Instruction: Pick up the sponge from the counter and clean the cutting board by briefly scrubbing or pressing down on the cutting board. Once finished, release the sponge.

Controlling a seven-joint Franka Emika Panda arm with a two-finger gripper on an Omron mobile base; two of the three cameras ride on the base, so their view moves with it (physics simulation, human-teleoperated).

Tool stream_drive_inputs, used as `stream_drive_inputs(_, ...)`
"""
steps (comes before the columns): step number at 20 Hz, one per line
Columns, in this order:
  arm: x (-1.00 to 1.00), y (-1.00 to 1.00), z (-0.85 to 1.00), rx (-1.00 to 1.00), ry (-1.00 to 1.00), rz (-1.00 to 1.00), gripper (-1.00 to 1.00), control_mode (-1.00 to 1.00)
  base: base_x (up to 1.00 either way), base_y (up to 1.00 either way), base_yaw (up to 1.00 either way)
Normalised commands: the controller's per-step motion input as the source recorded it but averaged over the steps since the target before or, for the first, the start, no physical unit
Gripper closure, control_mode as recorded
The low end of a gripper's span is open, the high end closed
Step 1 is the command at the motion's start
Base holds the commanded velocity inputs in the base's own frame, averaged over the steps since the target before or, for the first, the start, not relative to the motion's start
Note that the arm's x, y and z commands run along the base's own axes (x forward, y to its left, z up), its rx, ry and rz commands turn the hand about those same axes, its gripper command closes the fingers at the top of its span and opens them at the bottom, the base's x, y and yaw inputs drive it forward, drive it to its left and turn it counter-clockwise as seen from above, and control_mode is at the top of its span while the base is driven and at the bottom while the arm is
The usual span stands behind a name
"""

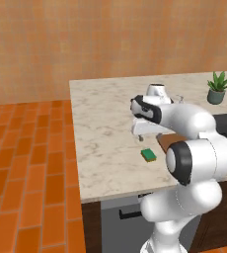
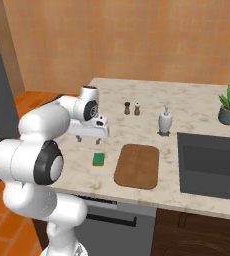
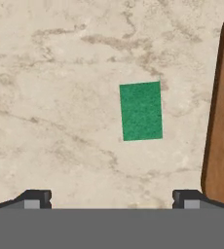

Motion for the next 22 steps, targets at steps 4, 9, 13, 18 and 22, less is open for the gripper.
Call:
stream_drive_inputs(4, 0.23, -0.02, -0.16, 0.0, -0.02, 0.01, -1.0, -1.0, 0.0, 0.0, 0.0)
stream_drive_inputs(9, 0.04, -0.01, -0.39, -0.01, 0.0, 0.0, -1.0, -1.0, 0.0, 0.0, 0.0)
stream_drive_inputs(13, 0.13, -0.21, -0.5, 0.0, 0.0, 0.0, -1.0, -1.0, 0.0, 0.0, 0.0)
stream_drive_inputs(18, 0.03, -0.19, -0.45, 0.0, 0.0, 0.0, -1.0, -1.0, 0.0, 0.0, 0.0)
stream_drive_inputs(22, 0.0, 0.0, -0.45, 0.0, 0.0, 0.0, -1.0, -1.0, 0.0, 0.0, 0.0)
